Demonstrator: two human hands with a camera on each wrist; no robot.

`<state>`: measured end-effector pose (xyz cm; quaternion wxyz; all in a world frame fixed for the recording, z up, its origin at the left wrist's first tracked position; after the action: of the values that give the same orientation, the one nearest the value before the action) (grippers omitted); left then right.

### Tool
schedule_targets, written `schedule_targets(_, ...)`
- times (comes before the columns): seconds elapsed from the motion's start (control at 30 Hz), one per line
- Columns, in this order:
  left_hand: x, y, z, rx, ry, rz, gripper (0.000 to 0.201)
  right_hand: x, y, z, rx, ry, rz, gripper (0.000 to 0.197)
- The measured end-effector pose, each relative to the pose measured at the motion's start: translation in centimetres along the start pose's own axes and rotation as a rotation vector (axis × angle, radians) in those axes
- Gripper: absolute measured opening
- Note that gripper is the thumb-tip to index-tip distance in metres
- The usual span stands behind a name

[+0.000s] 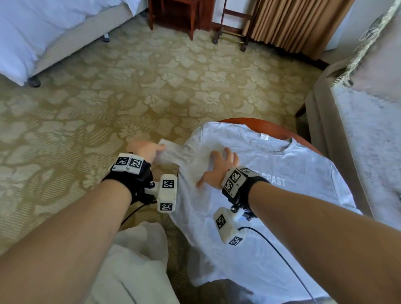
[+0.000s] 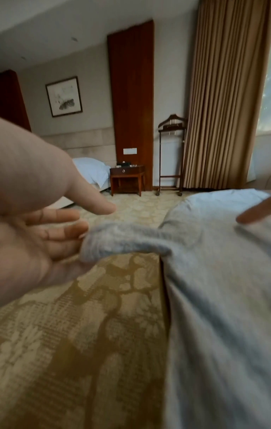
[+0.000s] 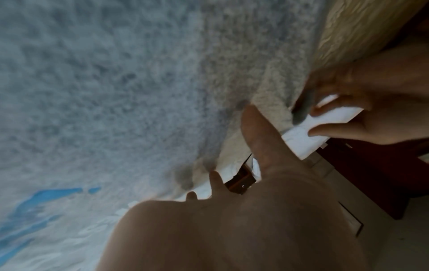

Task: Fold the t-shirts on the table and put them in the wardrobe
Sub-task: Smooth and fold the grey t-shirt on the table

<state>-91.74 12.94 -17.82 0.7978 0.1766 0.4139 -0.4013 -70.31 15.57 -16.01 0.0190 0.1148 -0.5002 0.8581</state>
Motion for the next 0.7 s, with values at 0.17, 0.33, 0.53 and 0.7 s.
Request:
schedule_targets(0.17, 3.2, 0.5, 1.8, 0.164, -0.268, -0.063, 0.037, -0.1, -0.6, -0.7, 0.032, 0.005, 0.036, 0.112)
schedule_targets(0.33, 4.8, 2.1, 2.5, 0.421, -0.337, 0.187, 0.039, -0.9, 0.5, -1.0, 0.106, -0.044, 0.07, 0.108)
schedule_targets(0.53, 4.2, 2.4, 2.4, 0.463, -0.27, 0.31, 0.031, -1.2, 1.0, -1.5, 0.126, -0.036, 0.004, 0.1)
schedule_targets(0.7, 2.8, 1.7, 2.0, 0.444, -0.227, 0.388, 0.041, -1.0, 1.5, -1.8, 0.11, -0.038, -0.018, 0.096)
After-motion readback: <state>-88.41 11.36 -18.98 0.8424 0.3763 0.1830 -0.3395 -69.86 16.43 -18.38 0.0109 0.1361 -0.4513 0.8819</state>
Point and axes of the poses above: each hand's wrist, its own z-axis away from the middle knuckle, its own y-axis out of the palm, x = y × z, the point moved 1 cm from there along -z, towards the middle knuckle, and after that the axes turned 3 degrees about z, right-handed, at the moved point
